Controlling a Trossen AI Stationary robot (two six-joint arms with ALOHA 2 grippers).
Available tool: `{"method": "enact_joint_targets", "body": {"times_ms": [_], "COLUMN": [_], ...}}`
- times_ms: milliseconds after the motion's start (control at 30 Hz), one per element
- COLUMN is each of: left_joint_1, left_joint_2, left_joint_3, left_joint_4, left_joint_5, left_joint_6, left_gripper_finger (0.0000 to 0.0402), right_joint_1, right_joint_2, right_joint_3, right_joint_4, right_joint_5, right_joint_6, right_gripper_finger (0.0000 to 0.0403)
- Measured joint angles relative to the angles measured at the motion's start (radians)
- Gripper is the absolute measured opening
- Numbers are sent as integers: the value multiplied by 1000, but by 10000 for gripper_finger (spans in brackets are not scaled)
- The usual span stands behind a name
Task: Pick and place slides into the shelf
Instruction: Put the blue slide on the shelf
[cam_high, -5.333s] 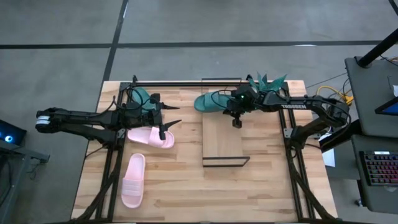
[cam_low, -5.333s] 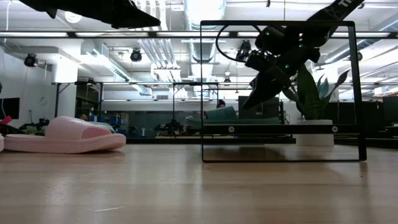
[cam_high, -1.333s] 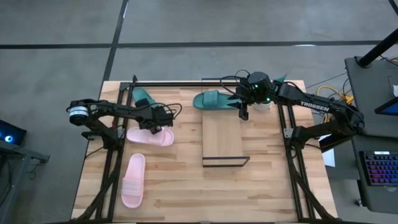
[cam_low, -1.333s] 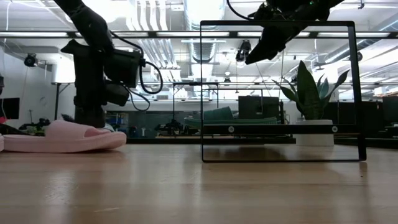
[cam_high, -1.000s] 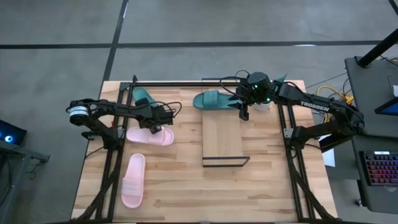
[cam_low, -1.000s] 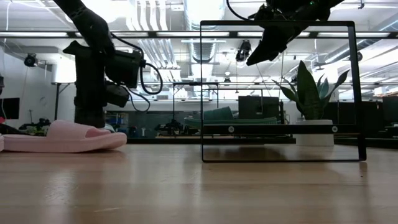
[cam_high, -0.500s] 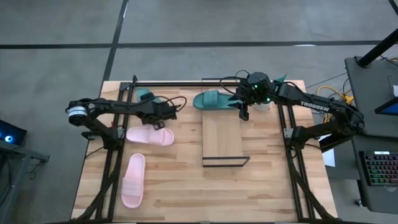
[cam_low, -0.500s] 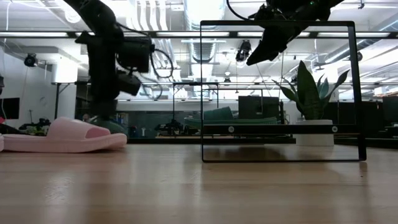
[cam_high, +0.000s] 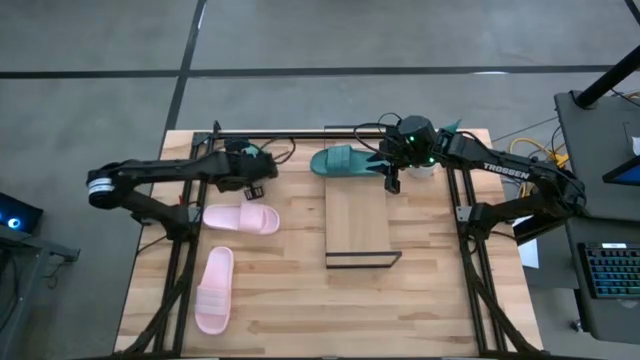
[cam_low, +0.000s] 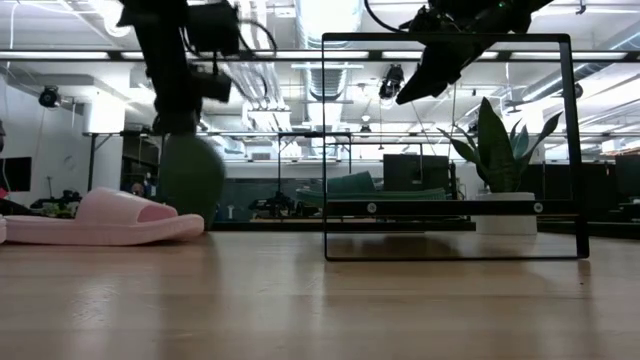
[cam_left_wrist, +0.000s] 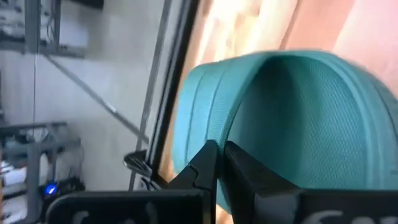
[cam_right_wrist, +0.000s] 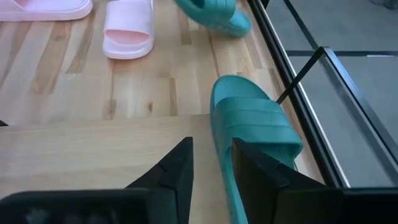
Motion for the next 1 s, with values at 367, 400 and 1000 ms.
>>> {"method": "enact_joint_targets", "body": {"times_ms": [367,400,1000], "left_joint_1": [-34,-40,-61], "left_joint_2": [-230,-248,-293], "left_joint_3": [48,43,-85], "left_joint_4": [147,179,778], "left_joint_5": [106,134,841], "left_joint_6": [199,223,585], "left_gripper_finger": [0,0,0], "right_joint_1": [0,2,176], "right_joint_2": [-43,-52,-292], "right_joint_3": [13,13,-62], "right_joint_4": [8,10,216], "right_joint_5": [-8,-9,-184], "right_joint_6": [-45,-45,-401], "right_gripper_finger": [100,99,74]}}
